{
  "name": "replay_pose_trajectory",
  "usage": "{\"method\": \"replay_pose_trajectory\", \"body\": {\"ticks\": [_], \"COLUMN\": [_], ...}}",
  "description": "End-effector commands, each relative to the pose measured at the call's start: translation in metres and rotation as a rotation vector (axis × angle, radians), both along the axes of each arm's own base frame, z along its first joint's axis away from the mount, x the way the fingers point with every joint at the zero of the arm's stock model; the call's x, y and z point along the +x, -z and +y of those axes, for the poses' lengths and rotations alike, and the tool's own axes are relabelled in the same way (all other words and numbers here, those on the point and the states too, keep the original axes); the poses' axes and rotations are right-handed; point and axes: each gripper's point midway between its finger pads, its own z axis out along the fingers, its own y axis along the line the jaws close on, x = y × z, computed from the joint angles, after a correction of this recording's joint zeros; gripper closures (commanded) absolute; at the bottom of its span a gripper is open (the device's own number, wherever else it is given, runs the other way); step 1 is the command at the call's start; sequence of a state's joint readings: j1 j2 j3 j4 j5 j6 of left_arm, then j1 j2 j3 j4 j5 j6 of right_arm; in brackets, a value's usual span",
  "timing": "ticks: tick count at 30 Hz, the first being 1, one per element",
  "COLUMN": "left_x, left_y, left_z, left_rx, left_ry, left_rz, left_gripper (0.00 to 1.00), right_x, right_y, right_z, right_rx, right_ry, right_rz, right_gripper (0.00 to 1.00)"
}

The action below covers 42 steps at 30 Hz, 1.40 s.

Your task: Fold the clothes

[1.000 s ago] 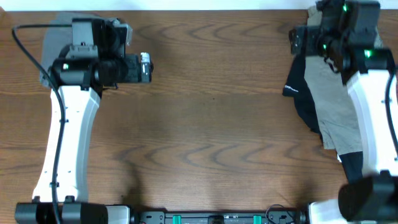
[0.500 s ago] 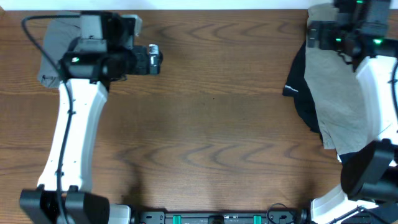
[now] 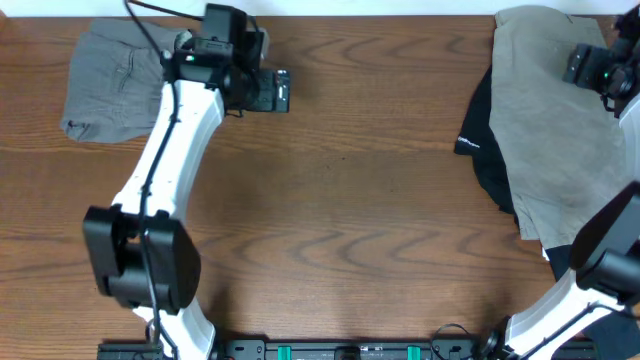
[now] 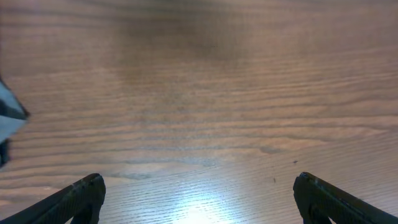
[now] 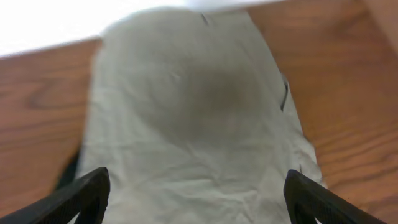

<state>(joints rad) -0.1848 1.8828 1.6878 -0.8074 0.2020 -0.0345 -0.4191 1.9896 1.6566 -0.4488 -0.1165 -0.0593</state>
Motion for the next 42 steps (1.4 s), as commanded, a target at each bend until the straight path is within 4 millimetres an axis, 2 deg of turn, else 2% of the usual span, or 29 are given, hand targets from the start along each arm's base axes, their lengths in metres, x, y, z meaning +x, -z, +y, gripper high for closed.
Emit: {"method": "replay_pose_trajectory", "body": {"ticks": [1,6,9,13,18,21,26,29,33,36,42], "left_x": [0.003,0.002,0.001,-0.001,-0.003,-0.004,-0.004,-0.004,-0.005,-0.006,-0.010], "left_y": [0.003,0.006,0.007,0.008,0.009,0.009,0.009,0.010,0.010,0.010,0.012], "left_z": [-0.007,-0.012,-0.012,-0.011,-0.011,-0.010,-0.010,-0.010,-0.010,-0.010,-0.009], "left_rx": [0.005,0.006,0.007,0.010,0.011,0.012,0.012,0.013,0.013,0.013,0.017], "left_ry": [-0.002,0.008,0.008,0.008,0.008,0.008,0.008,0.008,0.009,0.009,0.009], "left_rz": [0.006,0.012,0.017,0.028,0.036,0.039,0.040,0.042,0.045,0.048,0.067], "left_gripper": [0.02,0.02,0.02,0.02,0.02,0.02,0.02,0.02,0.02,0.02,0.02], "right_x": [0.001,0.004,0.006,0.005,-0.013,-0.027,-0.048,-0.057,-0.061,-0.062,-0.063], "right_y": [0.032,0.069,0.084,0.103,0.126,0.133,0.134,0.136,0.139,0.145,0.176], "right_z": [-0.013,-0.016,-0.024,-0.045,-0.076,-0.092,-0.121,-0.131,-0.131,-0.129,-0.117], "right_rx": [0.014,0.035,0.040,0.090,0.163,0.180,0.187,0.192,0.198,0.204,0.261], "right_ry": [0.020,0.023,0.036,0.125,0.253,0.293,0.355,0.379,0.333,0.326,0.291], "right_rz": [0.052,0.102,0.102,0.084,0.095,0.111,0.112,0.119,0.124,0.134,0.172], "right_gripper": [0.14,0.16,0.18,0.19,0.20,0.20,0.18,0.17,0.19,0.26,0.37]}}
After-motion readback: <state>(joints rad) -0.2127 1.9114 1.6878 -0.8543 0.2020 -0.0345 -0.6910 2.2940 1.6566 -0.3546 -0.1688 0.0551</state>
